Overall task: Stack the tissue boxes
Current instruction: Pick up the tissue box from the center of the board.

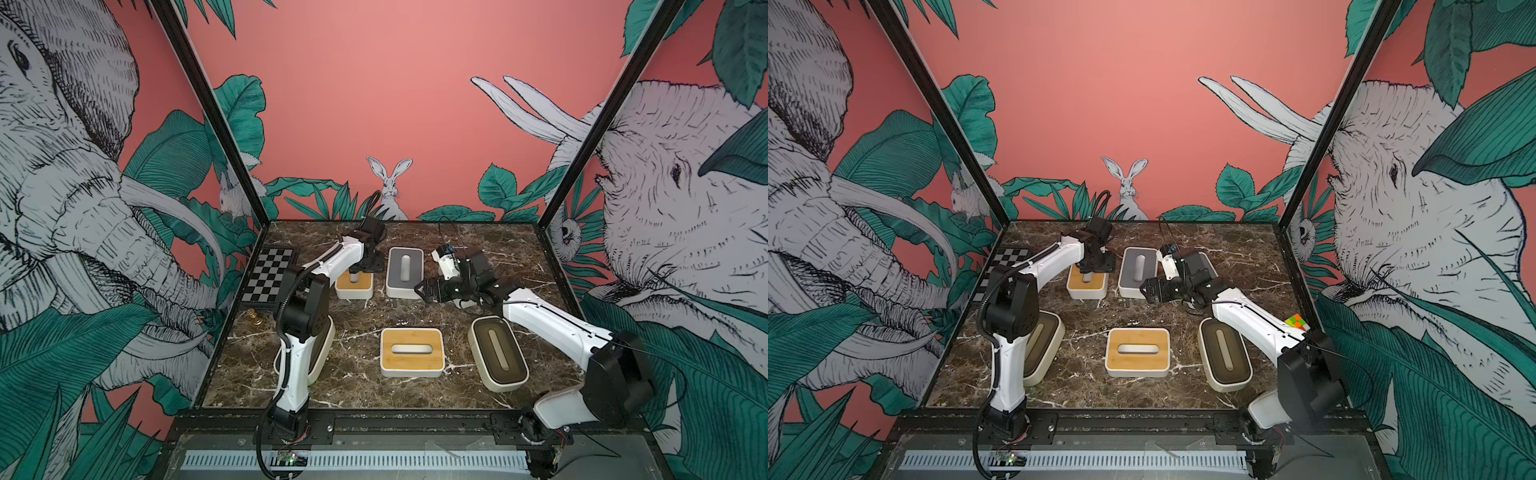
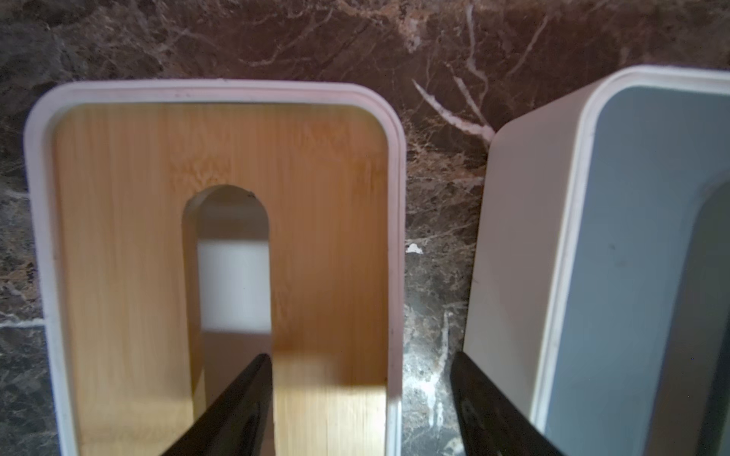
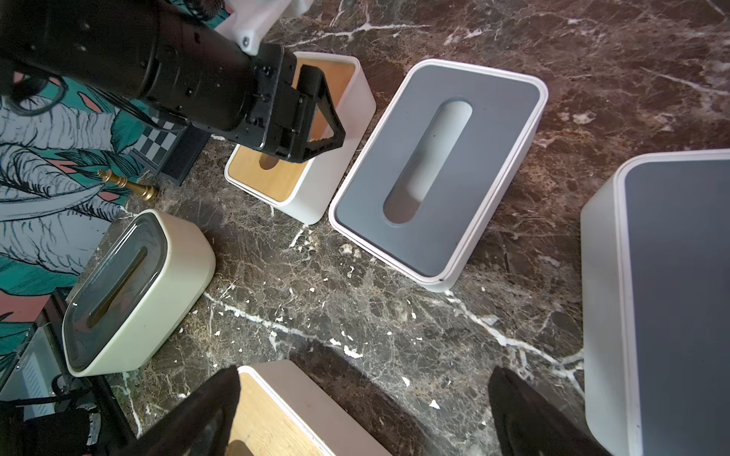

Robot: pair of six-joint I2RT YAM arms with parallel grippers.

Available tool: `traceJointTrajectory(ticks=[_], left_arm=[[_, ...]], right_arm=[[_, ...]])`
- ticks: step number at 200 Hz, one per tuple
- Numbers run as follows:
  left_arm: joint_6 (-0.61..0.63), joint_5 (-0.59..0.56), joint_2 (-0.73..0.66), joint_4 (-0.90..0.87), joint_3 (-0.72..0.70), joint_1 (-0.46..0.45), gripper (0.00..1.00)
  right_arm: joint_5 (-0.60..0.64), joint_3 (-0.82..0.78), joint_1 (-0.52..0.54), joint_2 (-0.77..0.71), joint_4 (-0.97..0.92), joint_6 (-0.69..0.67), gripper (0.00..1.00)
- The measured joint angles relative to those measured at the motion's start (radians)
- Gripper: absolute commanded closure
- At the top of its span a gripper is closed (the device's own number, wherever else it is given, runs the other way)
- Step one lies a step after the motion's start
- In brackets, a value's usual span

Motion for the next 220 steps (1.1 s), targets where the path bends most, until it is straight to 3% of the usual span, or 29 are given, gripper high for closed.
traceJointTrajectory(ticks=[76,220], left_arm=[[0.006,-0.038,0.024,-0.003,0.015,-0.001,0.27],[0.020,-0.052,0.063,-0.001,0.045,-0.001,0.33]], right_arm=[[-0.032,0.028,-0.001,0.040,-0.007,-0.006,0.02],[-0.002,-0.021,-0.001,-0.039,-0.013,0.009,0.02]])
